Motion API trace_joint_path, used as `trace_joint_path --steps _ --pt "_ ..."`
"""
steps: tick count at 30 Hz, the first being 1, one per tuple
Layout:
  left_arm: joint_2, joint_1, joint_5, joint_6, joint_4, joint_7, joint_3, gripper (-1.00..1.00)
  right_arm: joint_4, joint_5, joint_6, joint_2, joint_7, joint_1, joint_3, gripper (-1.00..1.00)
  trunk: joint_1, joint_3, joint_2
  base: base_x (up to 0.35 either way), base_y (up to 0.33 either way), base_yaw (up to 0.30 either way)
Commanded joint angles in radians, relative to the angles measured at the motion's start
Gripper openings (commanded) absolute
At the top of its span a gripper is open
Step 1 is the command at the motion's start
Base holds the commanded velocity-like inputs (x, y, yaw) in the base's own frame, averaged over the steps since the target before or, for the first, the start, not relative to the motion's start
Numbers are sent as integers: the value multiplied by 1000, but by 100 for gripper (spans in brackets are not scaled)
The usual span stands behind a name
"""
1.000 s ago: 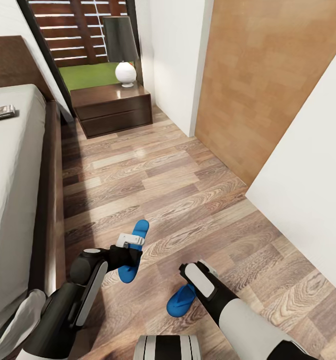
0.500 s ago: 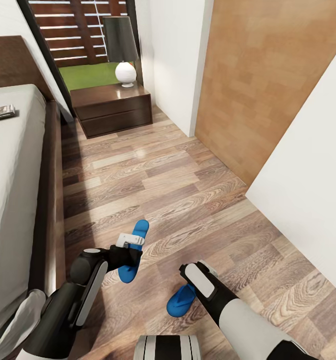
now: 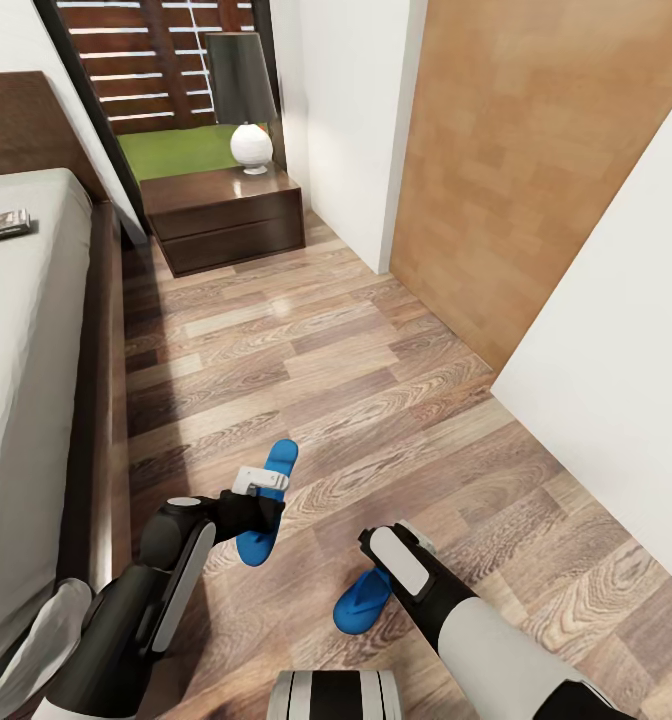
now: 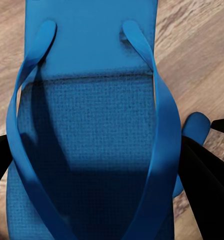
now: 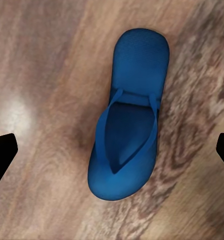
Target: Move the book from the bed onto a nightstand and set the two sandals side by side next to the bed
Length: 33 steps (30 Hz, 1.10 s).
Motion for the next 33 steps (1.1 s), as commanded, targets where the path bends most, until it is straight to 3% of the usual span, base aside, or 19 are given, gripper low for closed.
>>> trace_joint_path --steps 1,7,33 --pt "0 -1 7 5 -1 3 0 -100 -1 1 7 0 -5 -1 1 100 0 -1 0 0 0 0" --pt "0 -1 7 4 -1 3 0 -100 -2 1 7 0 -5 -1 1 100 3 -24 -2 0 0 0" --pt "0 -1 7 2 1 3 0 -100 -16 6 -35 0 -3 -1 2 100 3 -24 -2 0 0 0"
